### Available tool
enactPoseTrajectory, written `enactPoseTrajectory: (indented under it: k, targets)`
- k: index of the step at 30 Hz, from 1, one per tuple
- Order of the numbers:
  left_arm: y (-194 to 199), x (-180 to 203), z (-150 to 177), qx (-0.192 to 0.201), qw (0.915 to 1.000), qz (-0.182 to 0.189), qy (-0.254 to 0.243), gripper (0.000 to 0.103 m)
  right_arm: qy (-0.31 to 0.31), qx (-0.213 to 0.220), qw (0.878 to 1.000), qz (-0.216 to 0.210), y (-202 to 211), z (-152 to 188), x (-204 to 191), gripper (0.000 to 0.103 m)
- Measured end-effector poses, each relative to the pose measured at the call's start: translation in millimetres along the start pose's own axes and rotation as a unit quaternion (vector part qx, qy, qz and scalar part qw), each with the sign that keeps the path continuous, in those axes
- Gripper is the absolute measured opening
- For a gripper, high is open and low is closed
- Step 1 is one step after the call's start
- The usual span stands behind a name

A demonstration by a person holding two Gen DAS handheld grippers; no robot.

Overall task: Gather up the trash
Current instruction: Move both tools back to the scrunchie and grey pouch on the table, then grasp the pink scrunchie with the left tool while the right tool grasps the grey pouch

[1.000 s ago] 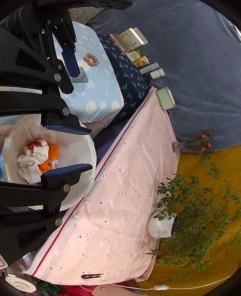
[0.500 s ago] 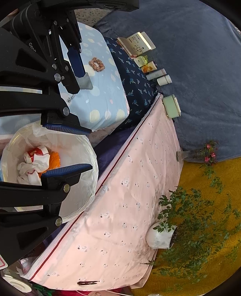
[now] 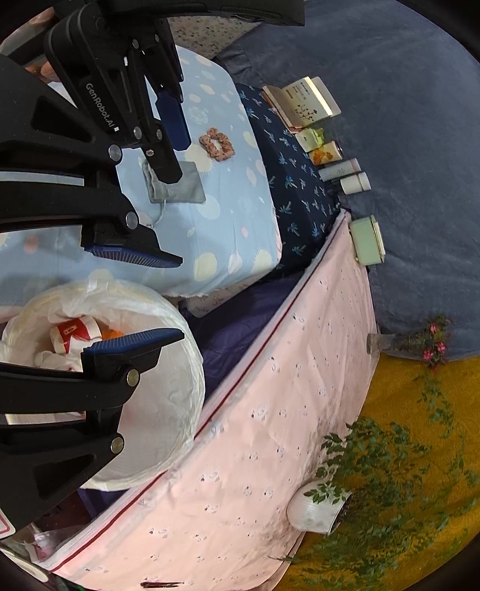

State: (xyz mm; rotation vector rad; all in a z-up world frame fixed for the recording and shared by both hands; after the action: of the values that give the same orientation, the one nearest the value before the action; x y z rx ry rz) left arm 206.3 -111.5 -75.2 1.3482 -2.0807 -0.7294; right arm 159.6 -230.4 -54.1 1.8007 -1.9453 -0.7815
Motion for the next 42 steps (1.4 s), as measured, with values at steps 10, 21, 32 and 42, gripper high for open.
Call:
enactPoseTrajectory:
  k: [10, 21, 32, 42]
  targets:
    - [-16.0, -75.5, 13.0, -0.014, 0.9978, -0.053, 0.037, 0.039, 0.021, -0.042, 0.998, -0.034, -39.5, 13.9, -56.0, 0.037]
    - [-30.1, -177.0, 21.7, -0.018, 0.9883, -0.135, 0.069, 0.062, 0.05, -0.091, 0.993, -0.062, -100.6, 37.8, -128.3, 0.037]
    - [-57.5, -226.3, 14.9, -0.015, 0.9856, -0.154, 0.068, 0.092, 0.019, -0.112, 0.991, -0.071, -148.7, 52.3, -144.8, 0.059]
    - [-108.9, -231.5, -2.5, -0.03, 0.9874, -0.139, 0.069, 0.092, 0.032, -0.118, 0.989, -0.079, -172.4, 58.5, -160.3, 0.062]
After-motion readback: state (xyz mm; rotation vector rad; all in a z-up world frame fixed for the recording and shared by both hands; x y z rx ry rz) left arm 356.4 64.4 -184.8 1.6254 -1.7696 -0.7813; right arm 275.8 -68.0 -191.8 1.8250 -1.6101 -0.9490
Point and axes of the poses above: each gripper's, at about its wrist camera, not at the fingertips, and y roughly against the way its jaws point, x to its right, z to its underside, the point moved 7 cm from there along -y, roughly the way its jaws point, and after that the axes turned 7 degrees about x, right-handed, at the moved point
